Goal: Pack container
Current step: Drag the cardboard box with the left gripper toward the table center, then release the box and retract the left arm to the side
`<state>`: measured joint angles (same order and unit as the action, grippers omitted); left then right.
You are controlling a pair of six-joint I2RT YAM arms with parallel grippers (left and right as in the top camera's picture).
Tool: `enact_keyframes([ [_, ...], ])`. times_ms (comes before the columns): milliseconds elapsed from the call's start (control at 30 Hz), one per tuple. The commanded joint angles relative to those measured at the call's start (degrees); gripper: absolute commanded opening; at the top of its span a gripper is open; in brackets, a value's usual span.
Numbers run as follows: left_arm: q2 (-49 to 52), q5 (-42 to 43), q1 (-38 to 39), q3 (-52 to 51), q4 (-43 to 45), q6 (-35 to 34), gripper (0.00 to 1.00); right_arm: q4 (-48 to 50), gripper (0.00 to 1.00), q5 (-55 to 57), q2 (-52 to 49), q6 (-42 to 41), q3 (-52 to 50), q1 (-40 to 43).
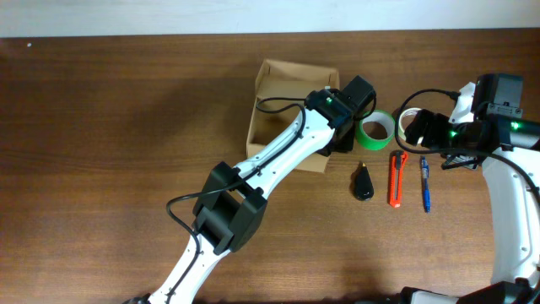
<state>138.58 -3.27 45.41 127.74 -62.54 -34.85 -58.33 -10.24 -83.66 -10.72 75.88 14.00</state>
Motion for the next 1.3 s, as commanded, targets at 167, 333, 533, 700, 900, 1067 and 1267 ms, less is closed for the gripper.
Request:
enact_keyframes([
  [167,0.8,-5.6,1.0,6.8,-0.4,4.3,0.58,0.1,0.99,0.3,-0.3,-0.5,1.3,0.2],
  [333,0.8,-8.5,1.0,12.3,-1.8,6.3,0.58,0.1,0.99,0.4,-0.3,-0.5,1.3,0.2],
  [533,0.8,-17.2,0.9,22.6,-7.2,10.1,0.59,0.1,0.99,0.4,-0.3,-0.5,1.3,0.2],
  [700,0.8,-22.8,-2.6,33.8,-13.2,14.3,0.60,0.0,0.99,2.7,-0.3,-0.4,1.3,0.2],
  [900,0.0,-25.3,-14.6,43.4,-21.9,17.8,0.59,0.5,1.00,7.1,-0.3,-0.5,1.3,0.3],
  [1067,-1.1,-23.9,-29.1,43.5,-23.4,20.1,0.59,0.5,0.99,9.1,-0.3,2.4,1.3,0.3],
  [1267,-1.1,-21.3,-46.3,42.7,-23.5,21.3,0.60,1.2,0.99,17.5,-0.3,2.6,1.3,0.8],
])
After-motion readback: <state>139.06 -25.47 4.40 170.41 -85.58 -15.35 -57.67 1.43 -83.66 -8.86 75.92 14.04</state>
